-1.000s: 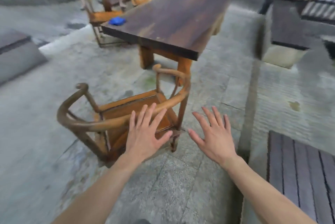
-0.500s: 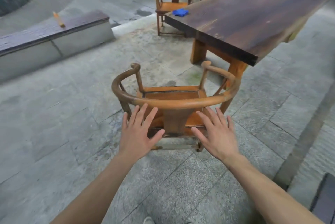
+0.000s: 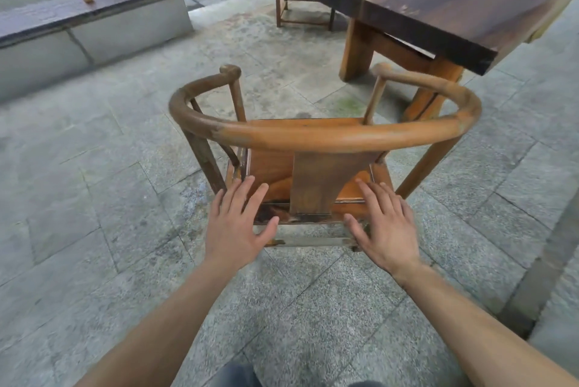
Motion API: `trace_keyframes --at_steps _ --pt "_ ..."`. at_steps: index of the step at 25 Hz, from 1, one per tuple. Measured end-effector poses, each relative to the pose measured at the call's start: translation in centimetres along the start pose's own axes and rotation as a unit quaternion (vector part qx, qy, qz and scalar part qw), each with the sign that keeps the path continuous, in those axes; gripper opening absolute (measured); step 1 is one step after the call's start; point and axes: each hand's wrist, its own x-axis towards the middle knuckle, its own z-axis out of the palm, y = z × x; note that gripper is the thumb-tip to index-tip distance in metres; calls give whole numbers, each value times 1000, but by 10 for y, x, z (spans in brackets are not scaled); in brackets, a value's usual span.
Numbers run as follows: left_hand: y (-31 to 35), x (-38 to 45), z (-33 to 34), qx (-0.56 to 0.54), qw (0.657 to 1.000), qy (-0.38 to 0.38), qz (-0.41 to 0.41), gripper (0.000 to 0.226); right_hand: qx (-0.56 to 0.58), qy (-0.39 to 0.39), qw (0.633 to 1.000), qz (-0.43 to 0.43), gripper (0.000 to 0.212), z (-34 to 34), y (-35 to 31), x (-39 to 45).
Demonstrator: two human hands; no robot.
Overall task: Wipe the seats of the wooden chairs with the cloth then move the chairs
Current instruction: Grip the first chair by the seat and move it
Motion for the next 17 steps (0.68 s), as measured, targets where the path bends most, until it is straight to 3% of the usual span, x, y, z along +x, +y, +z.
trace_keyframes --at_steps 7,9,13,17 --pt "-95 0 273 57 997 44 10 52 -27 104 993 -39 66 256 85 62" --pt "-111 11 321 78 995 58 29 50 -41 138 989 -31 65 306 105 70" --pt "-118 22 367 107 989 95 21 50 -66 168 983 -21 62 360 136 80" --pt "-124 27 378 104 981 162 31 51 -119 170 978 -40 58 353 149 107"
